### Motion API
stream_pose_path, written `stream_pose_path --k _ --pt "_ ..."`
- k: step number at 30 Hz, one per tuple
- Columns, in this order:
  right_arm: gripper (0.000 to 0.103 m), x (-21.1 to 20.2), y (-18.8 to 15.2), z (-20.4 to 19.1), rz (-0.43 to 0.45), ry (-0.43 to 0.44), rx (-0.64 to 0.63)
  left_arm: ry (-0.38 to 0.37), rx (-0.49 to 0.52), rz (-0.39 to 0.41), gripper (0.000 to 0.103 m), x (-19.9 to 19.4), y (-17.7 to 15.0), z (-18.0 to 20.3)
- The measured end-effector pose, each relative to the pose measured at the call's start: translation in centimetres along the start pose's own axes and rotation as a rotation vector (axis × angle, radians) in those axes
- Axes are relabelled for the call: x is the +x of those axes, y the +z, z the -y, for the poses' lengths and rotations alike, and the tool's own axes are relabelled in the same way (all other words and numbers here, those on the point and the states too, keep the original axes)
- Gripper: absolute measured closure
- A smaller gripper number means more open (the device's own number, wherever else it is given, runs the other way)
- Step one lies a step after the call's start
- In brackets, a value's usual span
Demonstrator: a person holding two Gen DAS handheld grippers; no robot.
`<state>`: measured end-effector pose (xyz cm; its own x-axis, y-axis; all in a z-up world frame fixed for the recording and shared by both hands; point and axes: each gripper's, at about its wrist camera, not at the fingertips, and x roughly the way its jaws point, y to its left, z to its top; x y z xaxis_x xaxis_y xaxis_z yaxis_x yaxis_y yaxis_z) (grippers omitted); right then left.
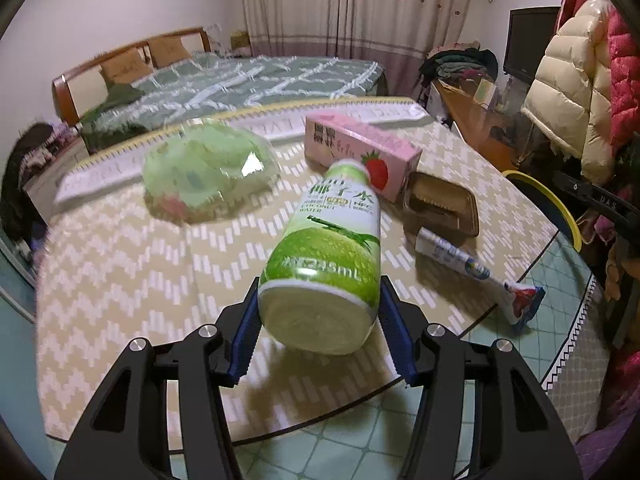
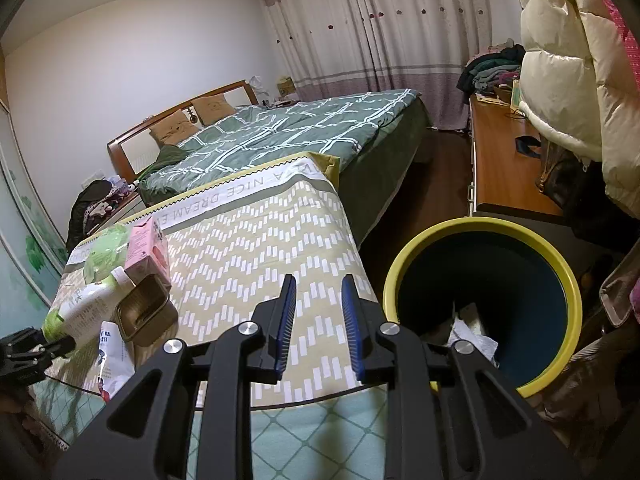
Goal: Collect trash
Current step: 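Grasp the green-labelled coconut-water bottle with the left gripper and lift it, then carry the bottle over the yellow bin and open the left gripper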
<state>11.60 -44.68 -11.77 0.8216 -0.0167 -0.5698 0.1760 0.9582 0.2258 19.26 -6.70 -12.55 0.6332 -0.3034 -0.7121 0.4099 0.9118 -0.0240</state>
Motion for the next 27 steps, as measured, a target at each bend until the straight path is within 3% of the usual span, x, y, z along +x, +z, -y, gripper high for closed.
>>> stream_pose_path --k 11,27 --pt "0.080 0.1 0.0 -0.2 0.001 0.007 0.006 0.060 0.052 0.155 0.050 -5.3 4.5 1.5" --pt "0.080 -0.4 0.0 -0.1 0.017 0.009 -0.004 0.117 -0.024 0.170 0.050 -3.3 9.0 0.7"
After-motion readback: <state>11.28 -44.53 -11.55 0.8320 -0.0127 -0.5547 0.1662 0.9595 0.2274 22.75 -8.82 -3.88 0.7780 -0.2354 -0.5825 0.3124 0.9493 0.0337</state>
